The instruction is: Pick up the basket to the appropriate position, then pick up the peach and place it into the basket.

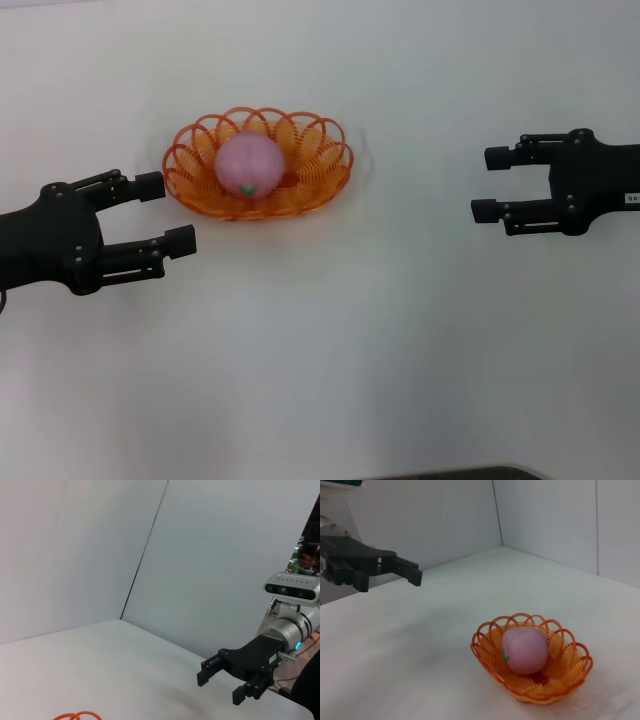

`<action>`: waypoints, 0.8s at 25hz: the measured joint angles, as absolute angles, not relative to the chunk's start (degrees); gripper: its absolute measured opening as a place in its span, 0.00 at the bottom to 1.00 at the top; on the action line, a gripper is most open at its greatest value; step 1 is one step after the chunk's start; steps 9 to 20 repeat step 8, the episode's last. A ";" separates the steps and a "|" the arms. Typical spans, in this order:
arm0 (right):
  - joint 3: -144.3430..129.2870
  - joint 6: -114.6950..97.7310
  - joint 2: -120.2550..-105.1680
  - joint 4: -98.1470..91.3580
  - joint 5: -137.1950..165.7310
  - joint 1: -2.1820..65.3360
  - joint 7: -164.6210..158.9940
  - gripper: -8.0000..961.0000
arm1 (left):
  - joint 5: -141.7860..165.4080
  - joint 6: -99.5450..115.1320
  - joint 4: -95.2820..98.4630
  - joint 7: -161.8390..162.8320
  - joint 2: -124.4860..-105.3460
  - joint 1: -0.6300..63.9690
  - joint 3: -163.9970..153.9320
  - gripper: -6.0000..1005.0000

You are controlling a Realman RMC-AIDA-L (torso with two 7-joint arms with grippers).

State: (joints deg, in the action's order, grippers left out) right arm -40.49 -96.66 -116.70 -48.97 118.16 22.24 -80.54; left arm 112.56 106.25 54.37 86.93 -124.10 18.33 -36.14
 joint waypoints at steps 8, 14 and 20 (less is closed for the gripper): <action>-40.74 -96.52 -116.65 -48.60 118.20 22.81 -80.45 0.79 | 113.19 105.67 54.06 86.75 -124.03 18.24 -36.12 0.86; -40.74 -96.52 -116.65 -48.60 118.20 22.81 -80.45 0.79 | 113.19 105.67 54.06 86.75 -124.03 18.24 -36.12 0.86; -40.74 -96.52 -116.65 -48.60 118.20 22.81 -80.45 0.79 | 113.19 105.67 54.06 86.75 -124.03 18.24 -36.12 0.86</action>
